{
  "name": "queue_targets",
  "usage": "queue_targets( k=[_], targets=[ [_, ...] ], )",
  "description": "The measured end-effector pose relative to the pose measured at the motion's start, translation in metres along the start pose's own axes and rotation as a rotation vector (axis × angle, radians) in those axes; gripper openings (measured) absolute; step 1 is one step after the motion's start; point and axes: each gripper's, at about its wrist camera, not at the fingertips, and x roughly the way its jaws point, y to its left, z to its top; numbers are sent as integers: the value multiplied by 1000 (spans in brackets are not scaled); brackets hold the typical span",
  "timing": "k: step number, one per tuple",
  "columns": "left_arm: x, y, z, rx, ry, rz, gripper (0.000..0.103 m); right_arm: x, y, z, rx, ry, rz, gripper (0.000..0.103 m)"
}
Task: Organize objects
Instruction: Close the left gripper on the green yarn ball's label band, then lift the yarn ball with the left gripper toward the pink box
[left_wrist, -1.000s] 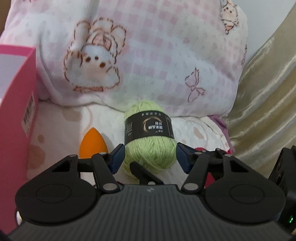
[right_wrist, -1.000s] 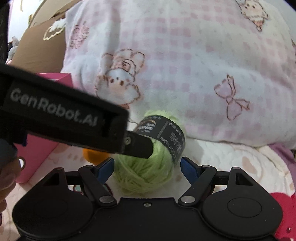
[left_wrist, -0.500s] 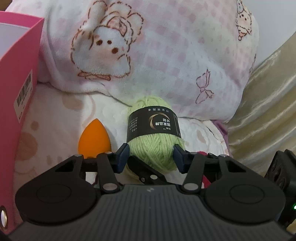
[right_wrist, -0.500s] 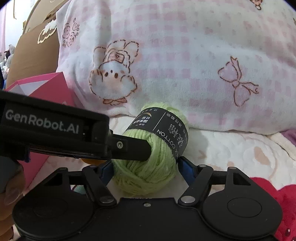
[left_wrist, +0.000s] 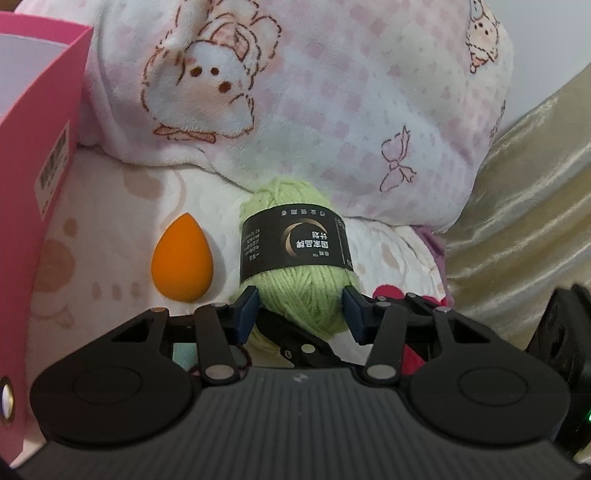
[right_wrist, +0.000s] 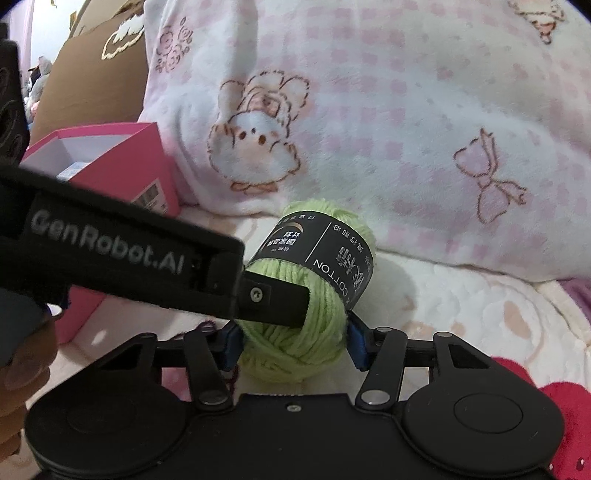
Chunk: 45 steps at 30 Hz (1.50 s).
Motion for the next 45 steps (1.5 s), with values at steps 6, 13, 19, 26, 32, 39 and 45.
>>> queue_targets(
  k=[6, 13, 19, 26, 32, 39, 45],
  targets=[
    [-7, -5, -8, -1, 42, 13, 48, -9, 6, -2, -41, 49, 28, 60],
    [-19, 0, -19, -112, 141, -48, 48, -32, 7, -4, 2, 146, 92, 60],
    [-24, -6, -24, -100, 201, -45, 47, -43, 11, -7, 41, 211, 109, 71],
    [-30, -19, -22, 31, 136, 26, 52, -49, 18, -2, 41, 202, 117, 77],
    [-19, -2, -17, -32, 114, -2, 59, -53, 14, 6, 109, 172, 120, 77],
    [-2, 9, -22, -92, 144, -31, 61, -48, -1, 7, 226, 192, 167, 77],
    [2, -1, -28, -39, 133, -7, 53, -37, 8, 3, 187, 206, 133, 68]
  ],
)
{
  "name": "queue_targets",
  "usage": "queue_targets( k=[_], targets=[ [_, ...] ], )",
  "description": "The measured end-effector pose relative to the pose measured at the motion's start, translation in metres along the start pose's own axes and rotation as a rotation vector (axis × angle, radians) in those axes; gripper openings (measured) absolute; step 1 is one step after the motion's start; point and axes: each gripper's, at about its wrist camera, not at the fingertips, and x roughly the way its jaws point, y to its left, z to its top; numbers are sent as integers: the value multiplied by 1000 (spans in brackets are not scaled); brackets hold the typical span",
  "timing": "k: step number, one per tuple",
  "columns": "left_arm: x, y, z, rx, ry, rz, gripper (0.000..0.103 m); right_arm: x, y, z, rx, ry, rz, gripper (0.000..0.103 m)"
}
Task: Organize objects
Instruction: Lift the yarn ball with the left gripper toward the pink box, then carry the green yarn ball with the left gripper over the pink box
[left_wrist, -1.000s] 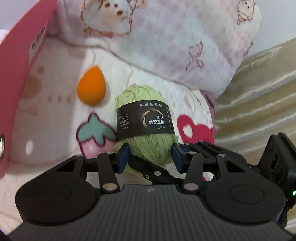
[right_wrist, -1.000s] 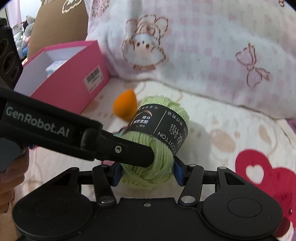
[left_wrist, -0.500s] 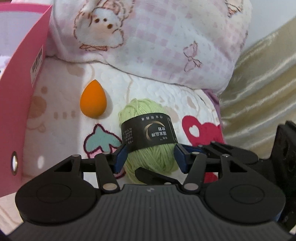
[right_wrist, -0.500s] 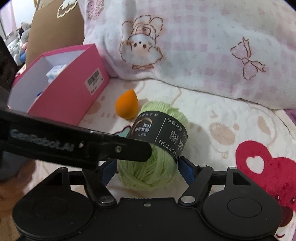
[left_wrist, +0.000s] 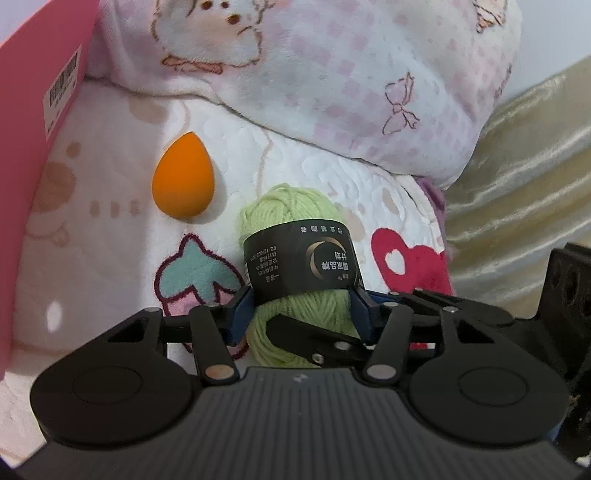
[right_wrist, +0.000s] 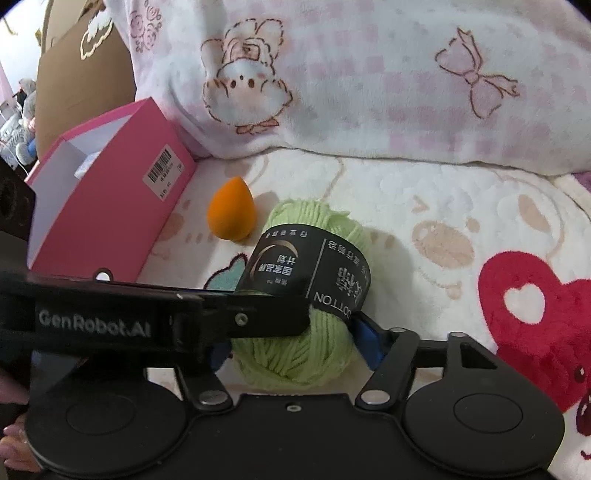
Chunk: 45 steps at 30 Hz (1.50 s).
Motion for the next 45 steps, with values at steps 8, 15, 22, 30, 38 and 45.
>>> queue_targets(
  k=[8, 15, 22, 30, 38, 45],
  targets=[
    [-9, -3, -3, -43, 29, -27, 52, -13, 14, -6, -72, -30, -37, 60],
    [-25, -16, -8, -22, 41, 9, 53, -27, 22, -11, -53, -31, -12, 60],
    [-53, -37, -13, 5, 82, 76, 52, -51, 43, -23, -99, -80, -13, 60],
    [-89, -43, -35, 4, 89, 104, 51, -75, 60, -46, -108, -102, 18, 60],
    [-128, -52, -55, 30, 121, 88, 50, -106, 84, -66, -131, -105, 37, 60],
    [-172, -65, -66, 88, 146, 89, 50, -136, 113, -73, -156, -83, 49, 60]
  ],
)
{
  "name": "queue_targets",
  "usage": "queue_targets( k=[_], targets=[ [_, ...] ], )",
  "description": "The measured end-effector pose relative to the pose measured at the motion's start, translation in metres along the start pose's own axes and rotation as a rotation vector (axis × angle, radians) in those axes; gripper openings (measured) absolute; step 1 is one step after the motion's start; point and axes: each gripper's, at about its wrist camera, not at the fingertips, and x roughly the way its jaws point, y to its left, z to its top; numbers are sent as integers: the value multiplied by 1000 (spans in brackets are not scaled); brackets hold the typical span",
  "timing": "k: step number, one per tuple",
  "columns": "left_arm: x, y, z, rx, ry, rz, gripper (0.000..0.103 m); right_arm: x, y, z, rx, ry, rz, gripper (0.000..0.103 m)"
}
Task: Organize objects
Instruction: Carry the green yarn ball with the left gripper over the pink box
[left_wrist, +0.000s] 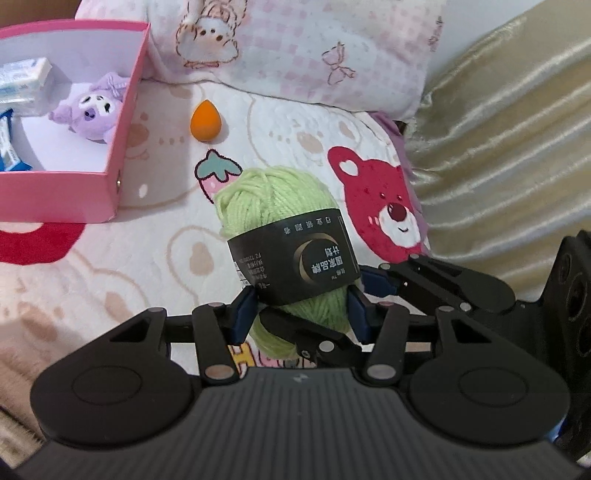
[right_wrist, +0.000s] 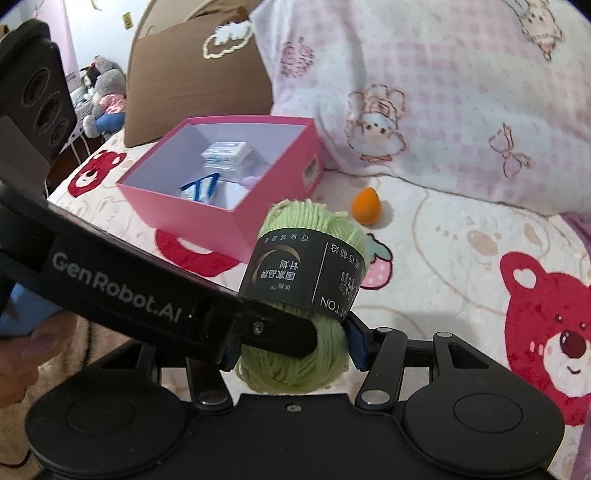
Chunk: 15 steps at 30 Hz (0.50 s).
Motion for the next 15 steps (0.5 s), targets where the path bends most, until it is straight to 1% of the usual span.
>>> queue_targets(
  k=[7, 10, 15],
  targets=[
    [-39, -3, -11, 28, -11, -5, 50, -24, 33, 9, -48, 23, -19, 60],
    [-54, -1, -15, 24, -12, -20, 51, -33, 45, 14, -74, 32, -17, 60],
    [-77, 5, -22, 13, -36, -27, 51, -42, 66, 19, -133, 28, -15, 60]
  ],
)
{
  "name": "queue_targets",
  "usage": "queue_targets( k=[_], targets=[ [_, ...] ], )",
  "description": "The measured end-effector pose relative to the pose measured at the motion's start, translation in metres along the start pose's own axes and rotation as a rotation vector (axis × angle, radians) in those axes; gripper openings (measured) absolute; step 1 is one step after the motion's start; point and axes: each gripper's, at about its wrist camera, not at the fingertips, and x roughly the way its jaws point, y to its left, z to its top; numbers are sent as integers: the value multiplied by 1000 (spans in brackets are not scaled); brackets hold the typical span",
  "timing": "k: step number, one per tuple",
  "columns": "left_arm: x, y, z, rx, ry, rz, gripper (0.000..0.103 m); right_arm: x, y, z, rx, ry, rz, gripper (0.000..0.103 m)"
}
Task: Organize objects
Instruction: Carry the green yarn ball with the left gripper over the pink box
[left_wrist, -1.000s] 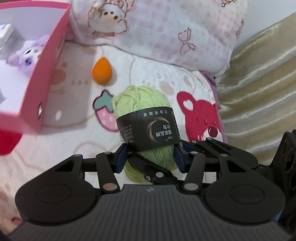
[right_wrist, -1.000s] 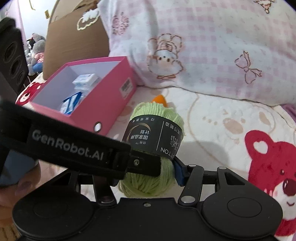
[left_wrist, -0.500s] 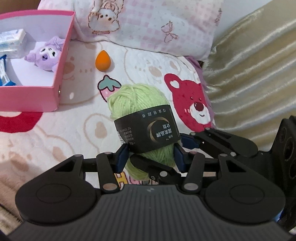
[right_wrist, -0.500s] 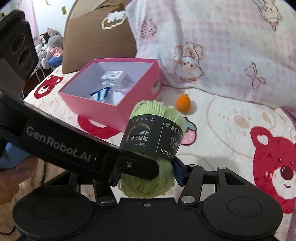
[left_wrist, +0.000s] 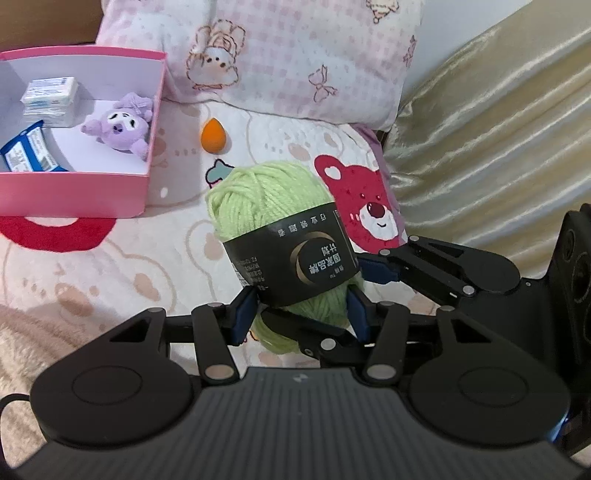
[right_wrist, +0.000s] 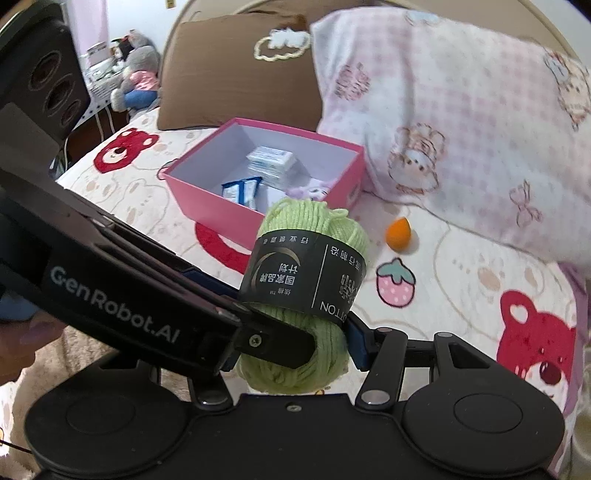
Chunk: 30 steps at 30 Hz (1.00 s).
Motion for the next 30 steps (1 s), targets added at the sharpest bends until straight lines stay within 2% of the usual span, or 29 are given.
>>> queue_targets(
  k=[13, 22, 27, 30],
  targets=[
    [-36, 28, -2, -41, -65, 24, 52, 7, 37, 26, -128, -21, 14, 61],
    [-50, 62, 26, -80, -152, 75, 53, 35, 50, 58, -180, -77, 26, 61],
    [-45, 93, 44, -138, -175, 94, 53, 67, 42, 79, -117, -85, 82, 60],
    [-46, 107, 57, -159, -214, 117, 53, 81, 45, 92, -128, -113, 85, 60]
  ],
)
